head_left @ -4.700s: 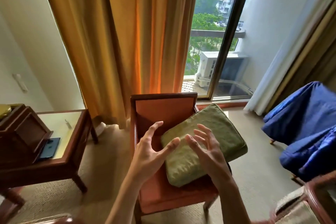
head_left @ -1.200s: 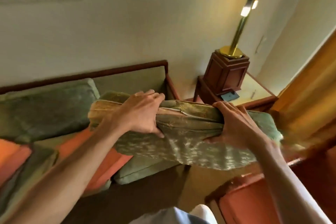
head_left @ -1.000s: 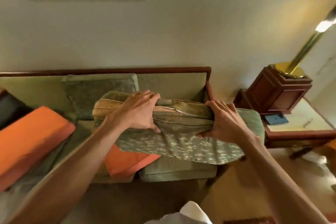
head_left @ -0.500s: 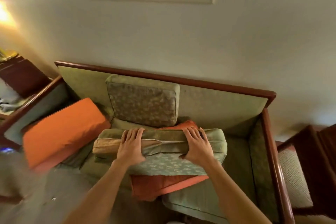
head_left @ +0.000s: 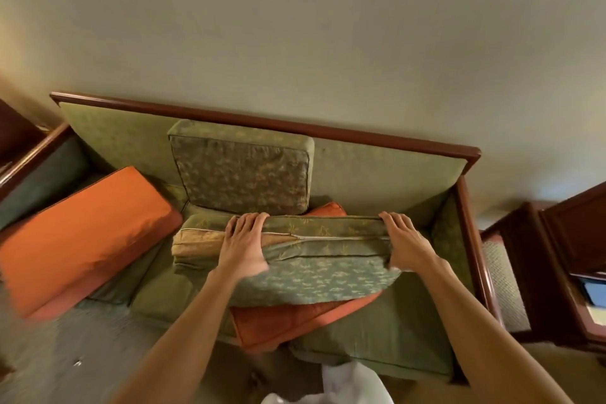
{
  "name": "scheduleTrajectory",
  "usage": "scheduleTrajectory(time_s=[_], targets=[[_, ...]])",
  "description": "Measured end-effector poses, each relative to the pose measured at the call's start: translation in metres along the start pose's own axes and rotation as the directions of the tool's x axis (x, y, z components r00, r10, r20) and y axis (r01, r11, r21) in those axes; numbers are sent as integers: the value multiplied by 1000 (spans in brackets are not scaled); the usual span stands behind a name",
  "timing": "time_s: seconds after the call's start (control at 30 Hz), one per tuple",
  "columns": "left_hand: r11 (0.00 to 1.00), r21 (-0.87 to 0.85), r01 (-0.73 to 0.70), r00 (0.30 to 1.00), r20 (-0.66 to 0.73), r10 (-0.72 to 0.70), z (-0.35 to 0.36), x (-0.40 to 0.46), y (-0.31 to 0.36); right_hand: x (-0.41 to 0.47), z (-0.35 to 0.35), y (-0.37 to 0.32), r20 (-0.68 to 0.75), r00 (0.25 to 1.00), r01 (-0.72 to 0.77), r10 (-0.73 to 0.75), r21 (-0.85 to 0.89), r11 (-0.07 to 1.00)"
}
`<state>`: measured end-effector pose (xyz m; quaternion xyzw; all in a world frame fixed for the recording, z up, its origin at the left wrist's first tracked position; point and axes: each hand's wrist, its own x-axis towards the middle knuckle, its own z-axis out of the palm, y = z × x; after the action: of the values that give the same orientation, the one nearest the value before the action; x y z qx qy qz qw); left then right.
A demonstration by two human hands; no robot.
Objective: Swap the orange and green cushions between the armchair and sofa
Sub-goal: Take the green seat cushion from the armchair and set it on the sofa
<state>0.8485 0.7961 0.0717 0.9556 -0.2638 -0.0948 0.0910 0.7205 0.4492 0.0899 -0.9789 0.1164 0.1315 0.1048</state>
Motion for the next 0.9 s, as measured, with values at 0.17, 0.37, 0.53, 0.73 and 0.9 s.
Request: scheduleTrajectory(time_s=[0.17, 0.37, 0.53, 0.73, 0.9], targets=[[991, 105, 86, 980, 169, -103, -10, 6, 25, 2, 9, 21, -33, 999, 15, -9, 193, 981], [961, 192, -198, 958, 248, 148, 30, 22, 207, -20, 41, 55, -101, 991, 127, -93, 416, 900], [975, 126, -184, 976, 142, 166, 58, 22, 297, -37, 56, 80, -135, 988, 127, -75, 433, 892], [974, -118, -192, 977, 75, 201, -40, 36, 272, -38, -59, 54, -286, 928, 332, -238, 349, 876], [898, -342, -277, 960, -48, 277, -145, 20, 208, -56, -156, -18, -439, 845, 502, -306, 453, 736]])
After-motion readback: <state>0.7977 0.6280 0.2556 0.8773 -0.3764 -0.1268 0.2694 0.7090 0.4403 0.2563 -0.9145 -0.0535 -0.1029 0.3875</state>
